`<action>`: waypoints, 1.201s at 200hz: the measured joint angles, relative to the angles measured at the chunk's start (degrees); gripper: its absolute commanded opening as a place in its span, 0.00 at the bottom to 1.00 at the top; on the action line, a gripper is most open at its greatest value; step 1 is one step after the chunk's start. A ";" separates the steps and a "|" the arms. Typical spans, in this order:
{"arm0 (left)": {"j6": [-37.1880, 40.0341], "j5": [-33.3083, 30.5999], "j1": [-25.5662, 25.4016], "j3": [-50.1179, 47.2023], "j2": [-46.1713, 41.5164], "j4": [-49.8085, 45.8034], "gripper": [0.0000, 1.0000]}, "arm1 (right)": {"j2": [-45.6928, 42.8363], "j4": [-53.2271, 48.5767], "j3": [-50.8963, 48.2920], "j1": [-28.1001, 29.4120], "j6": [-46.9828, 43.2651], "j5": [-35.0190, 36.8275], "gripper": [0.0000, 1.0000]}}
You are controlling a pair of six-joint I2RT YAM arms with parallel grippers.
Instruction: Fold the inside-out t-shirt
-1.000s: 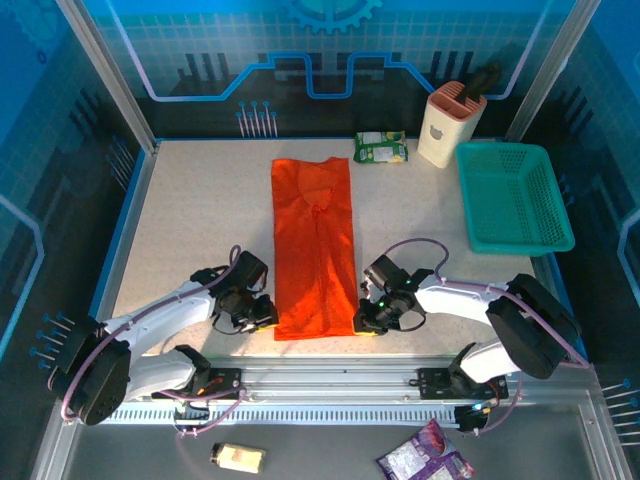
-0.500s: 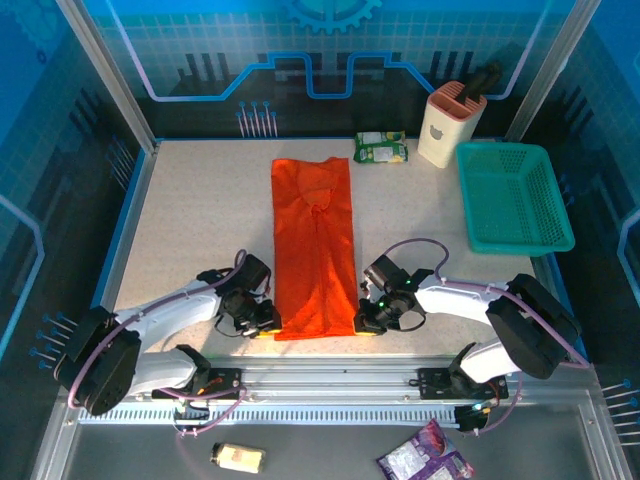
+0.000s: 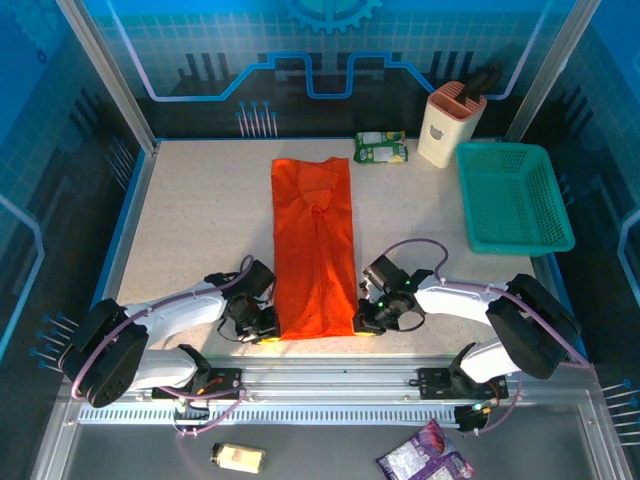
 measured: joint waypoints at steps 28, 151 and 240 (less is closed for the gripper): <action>0.04 -0.42 -0.24 0.00 -0.83 -0.17 0.01 | 0.00 0.22 0.00 0.63 0.26 0.09 0.11; -5.14 3.91 -13.46 0.07 -14.32 -9.05 0.00 | -11.78 -14.93 0.90 10.25 2.38 2.12 0.03; -8.02 1.86 -18.82 11.37 -17.03 -19.58 0.00 | -23.12 -27.32 5.05 14.03 6.14 4.46 0.03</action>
